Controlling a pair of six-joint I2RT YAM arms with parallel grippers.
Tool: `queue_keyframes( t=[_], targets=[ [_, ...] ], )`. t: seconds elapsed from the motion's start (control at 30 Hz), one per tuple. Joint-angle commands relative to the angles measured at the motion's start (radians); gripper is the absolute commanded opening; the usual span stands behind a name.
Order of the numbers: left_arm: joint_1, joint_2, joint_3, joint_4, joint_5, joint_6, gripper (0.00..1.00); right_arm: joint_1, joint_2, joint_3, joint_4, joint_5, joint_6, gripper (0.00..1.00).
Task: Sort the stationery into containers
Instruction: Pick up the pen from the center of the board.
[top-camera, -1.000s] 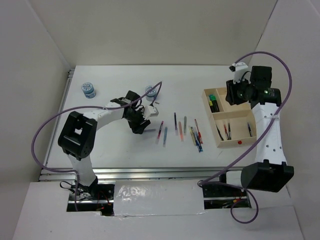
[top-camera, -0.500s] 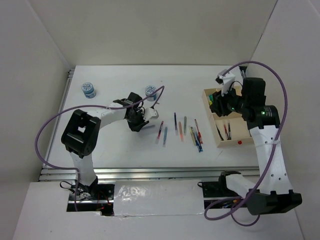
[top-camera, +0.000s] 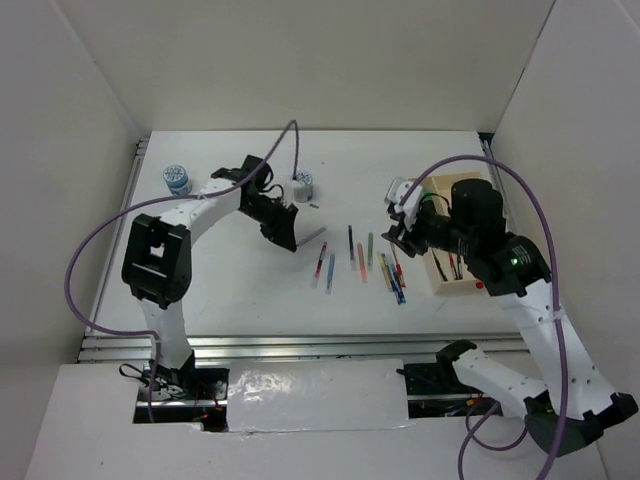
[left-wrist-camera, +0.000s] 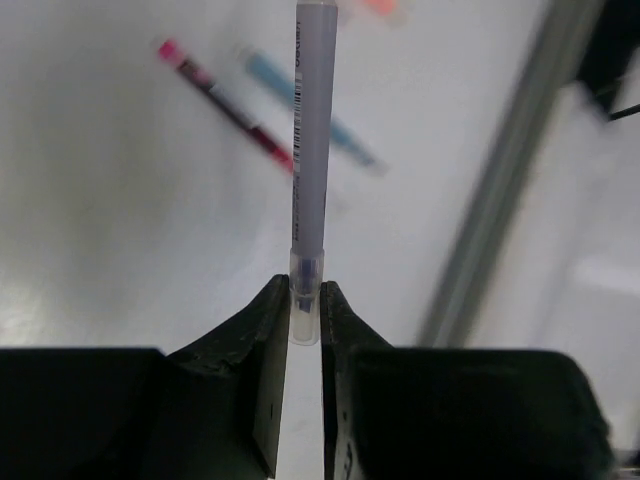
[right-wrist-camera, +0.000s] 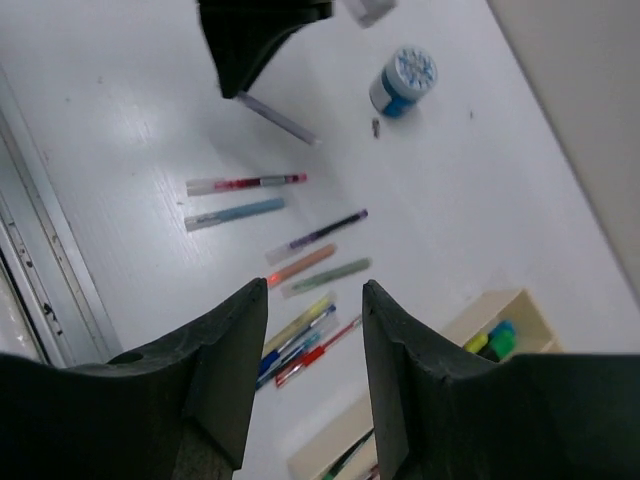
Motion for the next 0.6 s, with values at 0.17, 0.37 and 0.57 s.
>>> queue_keyframes(
  t=[0.17,0.37,0.57],
  targets=[
    [0.061,-0.165,-0.138,0.018,0.581,-0.572,0.00,0.389,-0.072,-0.158,0.286,0.155,-0.286,0.50],
    [0.032,-0.337,-0.365,0.304,0.611,-0.931,0.00,0.601,-0.067,-0.304,0.459,0.274,-0.474,0.49],
    [0.000,-0.443,-0.535,0.599,0.697,-1.270,0.00,0.662,-0.032,-0.362,0.516,0.243,-0.578,0.47]
  ],
)
